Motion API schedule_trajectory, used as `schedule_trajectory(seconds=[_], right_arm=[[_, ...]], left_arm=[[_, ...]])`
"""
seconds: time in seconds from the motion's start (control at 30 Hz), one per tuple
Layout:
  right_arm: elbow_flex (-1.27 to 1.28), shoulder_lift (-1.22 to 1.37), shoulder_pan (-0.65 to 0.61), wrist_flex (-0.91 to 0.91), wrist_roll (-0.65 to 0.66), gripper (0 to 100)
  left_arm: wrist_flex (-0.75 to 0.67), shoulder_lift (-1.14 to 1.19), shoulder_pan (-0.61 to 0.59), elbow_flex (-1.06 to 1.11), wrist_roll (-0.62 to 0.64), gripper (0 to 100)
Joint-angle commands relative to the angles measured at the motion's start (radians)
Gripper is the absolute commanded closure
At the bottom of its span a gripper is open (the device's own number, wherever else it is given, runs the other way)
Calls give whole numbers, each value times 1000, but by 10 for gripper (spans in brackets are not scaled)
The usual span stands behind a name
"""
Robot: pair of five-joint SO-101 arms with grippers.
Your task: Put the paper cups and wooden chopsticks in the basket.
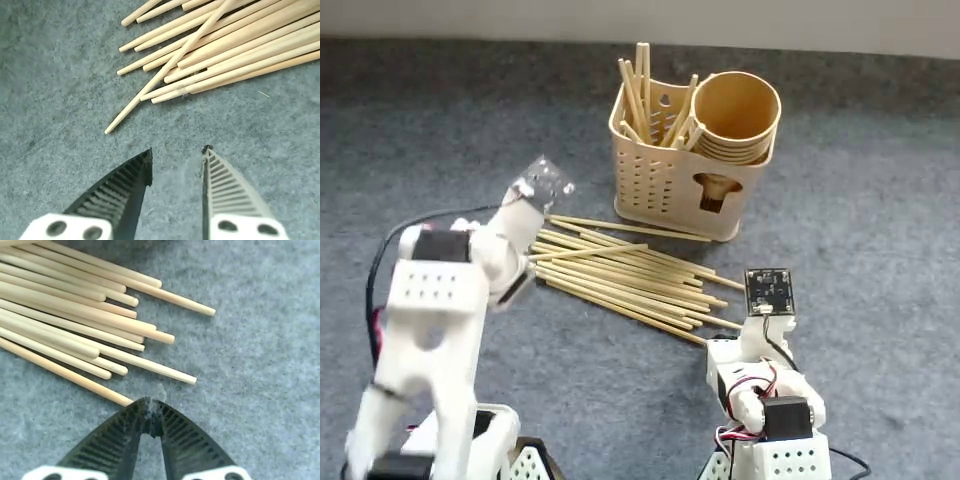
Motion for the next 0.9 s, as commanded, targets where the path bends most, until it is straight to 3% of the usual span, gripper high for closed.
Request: schedule_trajectory(seconds=[0.0, 0.13, 0.37, 0.73, 0.87], right_arm=[[139, -15, 8, 8, 2, 994], [140, -15, 8, 8, 2, 994], [140, -16, 10, 8, 2, 994], [140, -16, 10, 8, 2, 994], [140, -16, 10, 8, 2, 994]], left_arm=[[-14, 280, 36, -240, -8, 822], [-14, 473, 45, -390, -18, 822], [-20, 733, 48, -572, -143, 822], [-21, 946, 99, -725, -210, 823], [-23, 1015, 96, -757, -227, 873]])
